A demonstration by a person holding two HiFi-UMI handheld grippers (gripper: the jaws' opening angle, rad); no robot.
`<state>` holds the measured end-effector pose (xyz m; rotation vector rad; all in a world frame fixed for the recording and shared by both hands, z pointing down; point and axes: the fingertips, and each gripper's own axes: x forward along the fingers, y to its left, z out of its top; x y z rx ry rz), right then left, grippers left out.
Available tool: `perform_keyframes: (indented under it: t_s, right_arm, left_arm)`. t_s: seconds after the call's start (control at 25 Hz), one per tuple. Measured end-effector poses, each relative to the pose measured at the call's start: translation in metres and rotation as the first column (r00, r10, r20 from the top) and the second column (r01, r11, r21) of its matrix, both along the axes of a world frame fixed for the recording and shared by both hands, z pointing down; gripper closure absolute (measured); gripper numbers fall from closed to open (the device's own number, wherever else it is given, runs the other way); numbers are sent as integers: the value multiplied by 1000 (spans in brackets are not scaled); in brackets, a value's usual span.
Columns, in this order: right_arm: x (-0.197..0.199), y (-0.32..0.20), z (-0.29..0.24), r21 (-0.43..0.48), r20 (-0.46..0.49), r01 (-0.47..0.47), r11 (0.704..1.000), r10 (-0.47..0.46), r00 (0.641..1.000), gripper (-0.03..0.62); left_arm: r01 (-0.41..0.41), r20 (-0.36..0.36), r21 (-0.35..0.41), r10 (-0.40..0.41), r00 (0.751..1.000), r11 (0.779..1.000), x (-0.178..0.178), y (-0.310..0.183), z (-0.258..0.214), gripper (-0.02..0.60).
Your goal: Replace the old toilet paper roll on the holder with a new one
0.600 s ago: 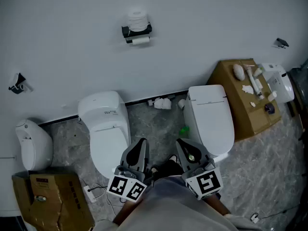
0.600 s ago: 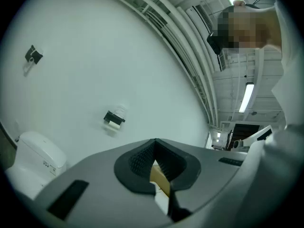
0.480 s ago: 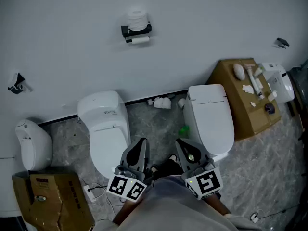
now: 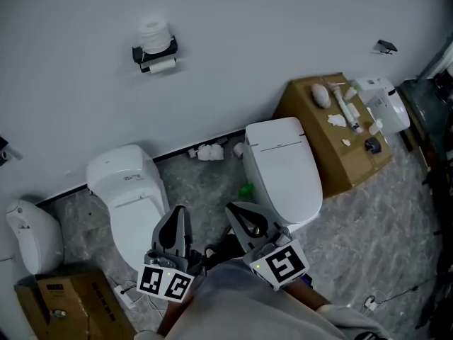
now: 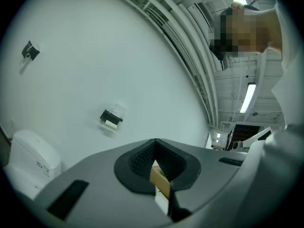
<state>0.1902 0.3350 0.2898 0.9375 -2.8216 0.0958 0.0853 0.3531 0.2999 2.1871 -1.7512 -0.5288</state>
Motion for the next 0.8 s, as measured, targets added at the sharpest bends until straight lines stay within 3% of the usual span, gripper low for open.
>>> perform_keyframes:
  t_s: [0.8]
  right_arm:
    - [3, -62, 3, 14, 67, 76, 997, -77, 995, 577]
  left_arm:
    - [37, 28, -1, -37, 999, 999, 13, -55, -4, 577]
